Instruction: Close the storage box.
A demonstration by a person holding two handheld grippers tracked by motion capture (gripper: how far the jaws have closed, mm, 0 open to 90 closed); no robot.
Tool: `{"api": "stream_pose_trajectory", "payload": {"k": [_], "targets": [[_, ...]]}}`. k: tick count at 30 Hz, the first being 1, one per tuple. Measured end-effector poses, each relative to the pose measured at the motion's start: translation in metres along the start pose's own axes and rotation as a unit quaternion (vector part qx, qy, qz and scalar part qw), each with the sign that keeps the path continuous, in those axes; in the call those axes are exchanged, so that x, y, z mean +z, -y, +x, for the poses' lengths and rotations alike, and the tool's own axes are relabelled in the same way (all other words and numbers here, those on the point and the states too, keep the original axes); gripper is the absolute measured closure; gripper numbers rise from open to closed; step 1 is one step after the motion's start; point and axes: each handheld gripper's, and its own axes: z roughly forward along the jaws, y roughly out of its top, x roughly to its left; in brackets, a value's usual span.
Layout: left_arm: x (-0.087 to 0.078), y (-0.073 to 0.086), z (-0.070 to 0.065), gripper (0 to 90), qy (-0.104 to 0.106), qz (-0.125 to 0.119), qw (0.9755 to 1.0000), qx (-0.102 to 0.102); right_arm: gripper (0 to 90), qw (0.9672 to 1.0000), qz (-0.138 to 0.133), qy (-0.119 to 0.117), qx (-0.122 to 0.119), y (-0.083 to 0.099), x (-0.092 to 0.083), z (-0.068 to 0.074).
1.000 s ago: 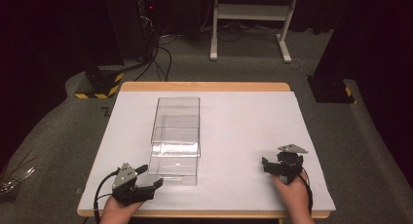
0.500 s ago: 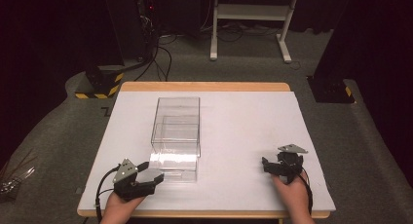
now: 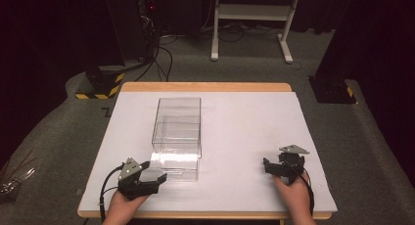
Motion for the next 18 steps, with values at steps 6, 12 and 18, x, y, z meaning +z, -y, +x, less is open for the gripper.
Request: {"api": "stream_pose_trajectory", "payload": {"k": [6,12,18], "targets": [[0.003,-0.002,0.002,14.0,-0.003,0.004,1.0000,-0.005,8.4,1.0000,0.000,0.000,0.000,0.000,0.000,0.000],[0.011,-0.008,0.007,14.4,-0.008,-0.002,0.9999,-0.015,8.5,1.0000,0.000,0.000,0.000,0.000,0.000,0.000],[0.018,-0.011,0.012,14.4,-0.018,-0.001,0.9997,-0.018,8.5,1.0000,0.000,0.000,0.000,0.000,0.000,0.000]]}}
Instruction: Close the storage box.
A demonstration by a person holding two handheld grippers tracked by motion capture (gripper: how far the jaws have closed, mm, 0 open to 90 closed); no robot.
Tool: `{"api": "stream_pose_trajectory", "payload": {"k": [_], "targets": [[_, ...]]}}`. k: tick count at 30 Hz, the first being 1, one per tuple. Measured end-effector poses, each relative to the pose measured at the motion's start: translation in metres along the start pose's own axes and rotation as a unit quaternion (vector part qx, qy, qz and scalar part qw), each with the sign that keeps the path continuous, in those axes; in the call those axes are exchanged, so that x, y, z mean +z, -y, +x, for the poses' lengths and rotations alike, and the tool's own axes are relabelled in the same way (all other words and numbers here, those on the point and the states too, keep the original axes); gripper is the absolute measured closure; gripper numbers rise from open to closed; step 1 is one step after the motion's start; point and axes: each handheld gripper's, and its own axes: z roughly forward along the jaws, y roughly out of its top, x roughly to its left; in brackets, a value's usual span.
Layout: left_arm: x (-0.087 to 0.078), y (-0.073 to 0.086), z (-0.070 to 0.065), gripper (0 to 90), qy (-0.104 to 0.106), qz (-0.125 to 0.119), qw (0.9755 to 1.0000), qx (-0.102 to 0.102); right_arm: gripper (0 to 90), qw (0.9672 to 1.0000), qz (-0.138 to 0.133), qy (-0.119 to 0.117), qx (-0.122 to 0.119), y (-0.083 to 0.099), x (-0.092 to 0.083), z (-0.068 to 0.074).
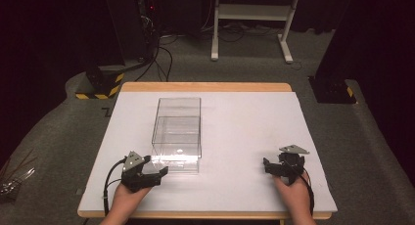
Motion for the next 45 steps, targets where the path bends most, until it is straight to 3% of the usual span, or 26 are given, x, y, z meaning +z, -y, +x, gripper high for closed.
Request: {"api": "stream_pose_trajectory", "payload": {"k": [13,32,45], "targets": [[0.016,-0.014,0.011,14.7,-0.022,-0.002,0.9997,-0.005,8.5,1.0000,0.000,0.000,0.000,0.000,0.000,0.000],[0.036,-0.026,0.014,15.3,-0.041,-0.006,0.9992,-0.001,8.5,1.0000,0.000,0.000,0.001,0.000,0.000,0.000],[0.047,-0.028,0.021,21.5,-0.057,-0.012,0.9981,-0.022,8.5,1.0000,0.000,0.000,0.001,0.000,0.000,0.000]]}}
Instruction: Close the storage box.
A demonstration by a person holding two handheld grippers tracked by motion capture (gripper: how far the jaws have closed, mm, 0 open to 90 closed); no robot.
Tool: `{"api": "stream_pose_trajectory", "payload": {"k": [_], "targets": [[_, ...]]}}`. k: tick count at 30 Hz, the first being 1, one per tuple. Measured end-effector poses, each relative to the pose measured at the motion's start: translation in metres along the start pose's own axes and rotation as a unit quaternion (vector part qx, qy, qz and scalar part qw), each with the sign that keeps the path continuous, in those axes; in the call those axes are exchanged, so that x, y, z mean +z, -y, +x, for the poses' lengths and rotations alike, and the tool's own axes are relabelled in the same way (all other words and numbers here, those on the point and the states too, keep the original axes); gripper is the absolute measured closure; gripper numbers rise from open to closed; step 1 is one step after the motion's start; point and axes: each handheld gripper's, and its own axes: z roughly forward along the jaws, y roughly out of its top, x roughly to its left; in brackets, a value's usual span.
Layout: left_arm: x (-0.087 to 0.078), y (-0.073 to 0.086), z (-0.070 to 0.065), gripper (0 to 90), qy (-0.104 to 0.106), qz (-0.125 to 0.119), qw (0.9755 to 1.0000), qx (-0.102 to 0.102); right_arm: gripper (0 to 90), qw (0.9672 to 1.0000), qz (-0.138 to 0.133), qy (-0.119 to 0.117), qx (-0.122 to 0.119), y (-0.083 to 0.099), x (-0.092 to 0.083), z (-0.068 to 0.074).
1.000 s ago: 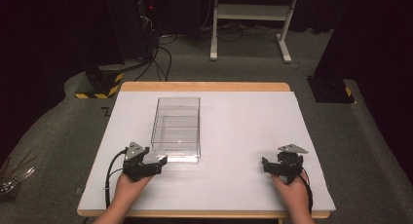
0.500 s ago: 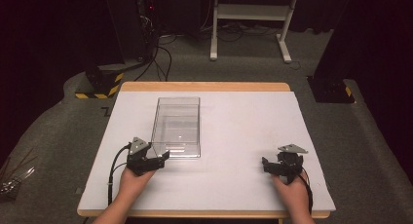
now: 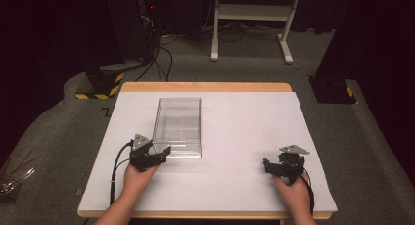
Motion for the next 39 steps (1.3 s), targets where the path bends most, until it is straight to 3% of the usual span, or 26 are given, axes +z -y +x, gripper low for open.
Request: {"api": "stream_pose_trajectory", "payload": {"k": [10,21,28,32,39], "targets": [[0.000,0.000,-0.002,28.1,-0.002,-0.001,1.0000,-0.007,8.5,1.0000,0.000,0.000,0.000,0.000,0.000,0.000],[-0.013,0.006,0.001,22.1,0.017,0.001,0.9999,0.003,8.5,1.0000,0.000,0.000,-0.001,0.000,0.000,0.000],[-0.032,0.015,0.015,21.8,0.021,0.009,0.9997,0.007,8.5,1.0000,0.000,0.000,-0.001,0.000,0.000,0.000],[-0.044,0.021,0.026,21.2,0.023,0.014,0.9996,-0.002,8.5,1.0000,0.000,0.000,-0.001,0.000,0.000,0.000],[-0.058,0.033,0.041,19.4,-0.003,0.024,0.9996,0.012,8.5,1.0000,0.000,0.001,0.002,0.000,0.000,0.001]]}}
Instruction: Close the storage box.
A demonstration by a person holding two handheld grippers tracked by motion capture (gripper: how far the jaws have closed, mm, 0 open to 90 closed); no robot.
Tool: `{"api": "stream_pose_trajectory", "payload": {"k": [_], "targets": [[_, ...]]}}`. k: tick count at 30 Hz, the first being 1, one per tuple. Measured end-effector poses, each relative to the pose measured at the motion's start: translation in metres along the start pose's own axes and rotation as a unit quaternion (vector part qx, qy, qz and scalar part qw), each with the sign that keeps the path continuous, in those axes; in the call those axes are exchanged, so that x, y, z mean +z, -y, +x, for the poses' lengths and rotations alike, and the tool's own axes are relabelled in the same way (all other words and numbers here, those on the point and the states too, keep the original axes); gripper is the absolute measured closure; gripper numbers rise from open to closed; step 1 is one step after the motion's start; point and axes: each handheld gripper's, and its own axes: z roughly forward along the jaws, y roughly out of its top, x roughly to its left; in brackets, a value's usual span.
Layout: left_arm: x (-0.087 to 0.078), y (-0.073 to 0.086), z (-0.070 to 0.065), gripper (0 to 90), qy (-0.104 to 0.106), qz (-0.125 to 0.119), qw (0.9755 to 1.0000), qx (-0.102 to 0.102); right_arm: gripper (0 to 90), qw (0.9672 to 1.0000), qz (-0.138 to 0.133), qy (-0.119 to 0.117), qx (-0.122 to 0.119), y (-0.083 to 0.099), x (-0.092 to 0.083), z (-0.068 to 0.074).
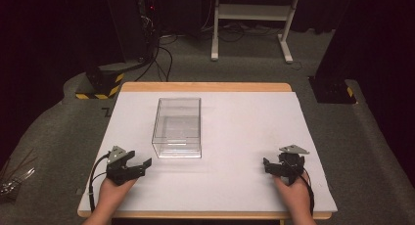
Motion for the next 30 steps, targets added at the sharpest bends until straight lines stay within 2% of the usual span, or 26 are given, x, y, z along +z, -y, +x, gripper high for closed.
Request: {"api": "stream_pose_trajectory", "payload": {"k": [6,7,9,10,11,12,30], "targets": [[-0.002,0.011,0.013,16.2,-0.035,0.031,0.9987,0.018,8.5,1.0000,0.000,0.000,0.000,0.000,0.000,0.000],[-0.003,0.012,0.015,16.2,-0.047,0.038,0.9978,0.027,8.5,1.0000,0.000,0.000,0.000,0.000,0.000,0.000],[-0.002,0.013,0.016,15.5,-0.054,0.049,0.9967,0.034,8.5,1.0000,0.001,0.000,0.002,0.000,0.000,0.000],[0.001,0.012,0.017,15.2,-0.055,0.065,0.9958,0.034,8.5,1.0000,0.000,0.000,0.001,0.000,0.000,0.000],[0.001,0.012,0.017,15.2,-0.055,0.065,0.9958,0.034,8.5,1.0000,0.001,0.000,0.002,0.000,0.000,0.000],[0.003,0.012,0.015,14.8,-0.059,0.073,0.9947,0.044,8.6,1.0000,0.001,0.000,0.002,0.000,0.000,0.000],[0.004,0.012,0.017,15.4,-0.051,0.073,0.9954,0.035,8.7,1.0000,0.000,0.001,0.001,0.000,0.000,0.000]]}}
